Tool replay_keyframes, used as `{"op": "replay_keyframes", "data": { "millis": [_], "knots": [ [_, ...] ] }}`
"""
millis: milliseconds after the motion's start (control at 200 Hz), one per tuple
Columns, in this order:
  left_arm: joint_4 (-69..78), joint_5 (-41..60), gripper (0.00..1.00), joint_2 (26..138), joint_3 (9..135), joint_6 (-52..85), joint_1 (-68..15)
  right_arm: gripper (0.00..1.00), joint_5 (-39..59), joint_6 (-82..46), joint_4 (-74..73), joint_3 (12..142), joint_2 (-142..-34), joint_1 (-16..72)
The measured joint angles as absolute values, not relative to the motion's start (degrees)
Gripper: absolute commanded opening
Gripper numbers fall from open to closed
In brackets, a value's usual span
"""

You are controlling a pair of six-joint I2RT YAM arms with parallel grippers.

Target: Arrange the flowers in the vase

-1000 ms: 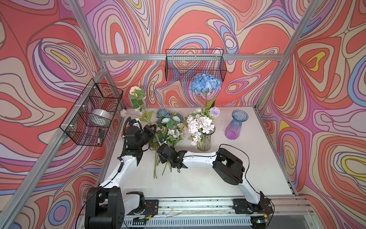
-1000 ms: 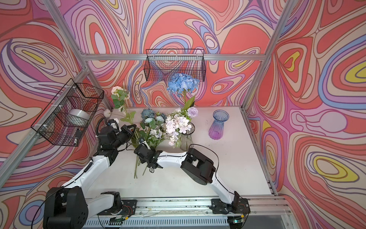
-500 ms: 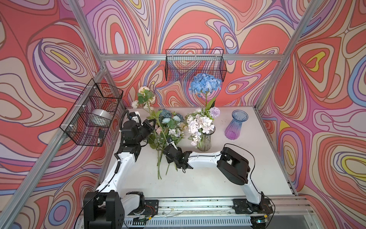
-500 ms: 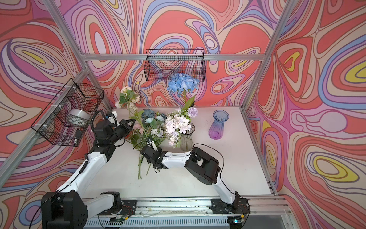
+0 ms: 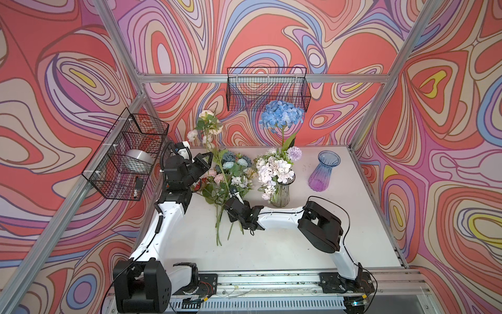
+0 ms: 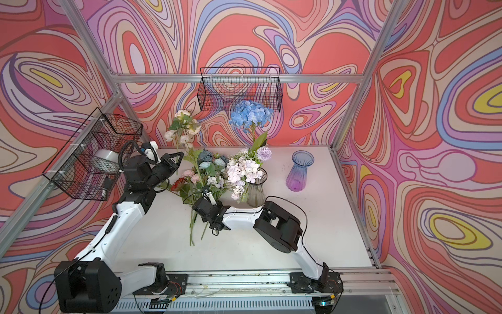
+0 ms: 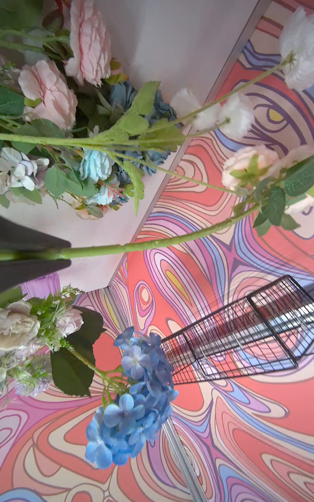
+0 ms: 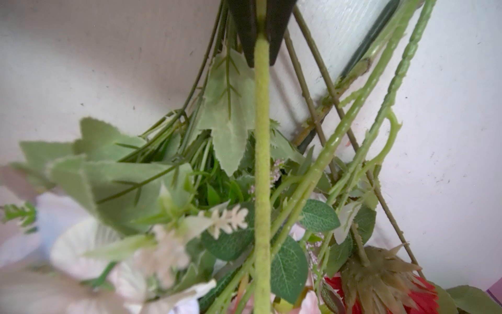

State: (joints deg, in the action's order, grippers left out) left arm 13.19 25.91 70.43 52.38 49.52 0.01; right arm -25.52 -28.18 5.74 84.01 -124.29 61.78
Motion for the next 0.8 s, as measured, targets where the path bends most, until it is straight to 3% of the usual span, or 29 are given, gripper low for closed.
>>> {"op": "replay_keyframes", "data": {
  "millis": [426, 796],
  "knots": [
    [13.47, 21.08, 0.0, 72.4, 39.07, 46.83, 0.05, 0.0, -25.47, -33.93, 7.77, 77.19, -118.74, 57.58],
    [12.62, 16.25, 0.0, 71.29, 35.86, 43.88, 0.05, 0.0, -25.43, -35.42, 5.87, 72.86, -109.84, 54.06]
  ]
}}
